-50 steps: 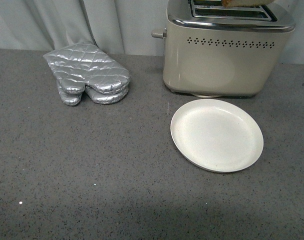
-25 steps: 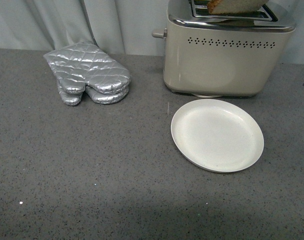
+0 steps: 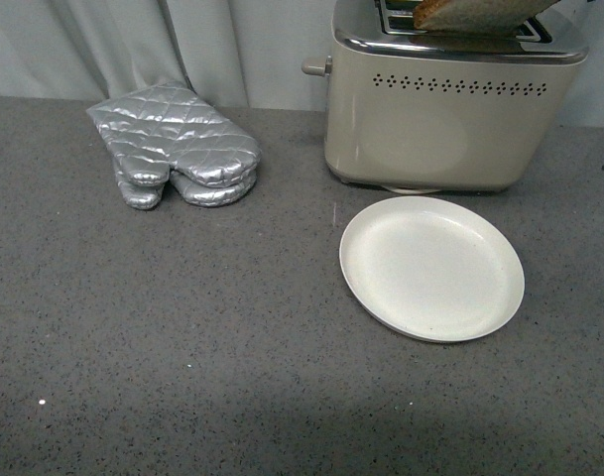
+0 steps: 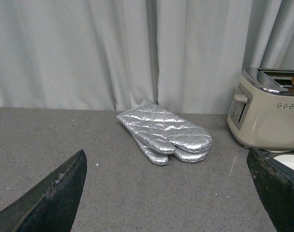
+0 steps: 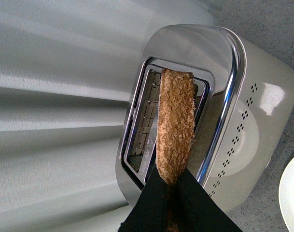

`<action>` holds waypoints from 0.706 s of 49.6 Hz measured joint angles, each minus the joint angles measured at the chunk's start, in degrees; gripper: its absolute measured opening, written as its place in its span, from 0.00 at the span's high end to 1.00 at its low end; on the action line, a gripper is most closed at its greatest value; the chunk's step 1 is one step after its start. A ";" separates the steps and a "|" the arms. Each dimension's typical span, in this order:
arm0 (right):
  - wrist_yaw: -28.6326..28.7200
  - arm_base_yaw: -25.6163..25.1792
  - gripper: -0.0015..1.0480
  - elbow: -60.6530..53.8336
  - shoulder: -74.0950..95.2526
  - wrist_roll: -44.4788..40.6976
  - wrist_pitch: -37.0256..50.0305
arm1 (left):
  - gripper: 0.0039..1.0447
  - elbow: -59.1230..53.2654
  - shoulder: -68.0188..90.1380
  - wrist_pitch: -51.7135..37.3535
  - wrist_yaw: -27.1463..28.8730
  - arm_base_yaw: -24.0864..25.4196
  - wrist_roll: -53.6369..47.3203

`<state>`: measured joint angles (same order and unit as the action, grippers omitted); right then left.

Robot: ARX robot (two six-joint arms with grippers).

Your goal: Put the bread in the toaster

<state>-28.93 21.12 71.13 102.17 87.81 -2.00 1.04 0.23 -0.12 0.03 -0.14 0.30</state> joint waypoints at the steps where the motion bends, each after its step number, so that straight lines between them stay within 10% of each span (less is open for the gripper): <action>1: -0.04 -0.07 0.99 0.31 0.31 0.02 -0.07 | 0.06 0.00 0.00 0.00 0.00 0.00 0.00; 16: 0.31 -0.87 0.98 3.15 4.50 -1.29 -0.96 | 0.06 0.00 0.00 0.00 0.00 0.00 0.00; 23: -0.70 -1.36 0.74 3.21 5.09 -7.80 2.80 | 0.06 0.00 0.00 0.00 0.02 0.00 0.00; 35: -5.60 -1.20 0.33 -7.23 -2.62 -44.44 29.05 | 0.06 0.00 0.00 0.00 0.00 0.00 0.00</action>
<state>-34.52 19.92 63.90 99.55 43.38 27.05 1.04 0.23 -0.12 0.03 -0.14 0.30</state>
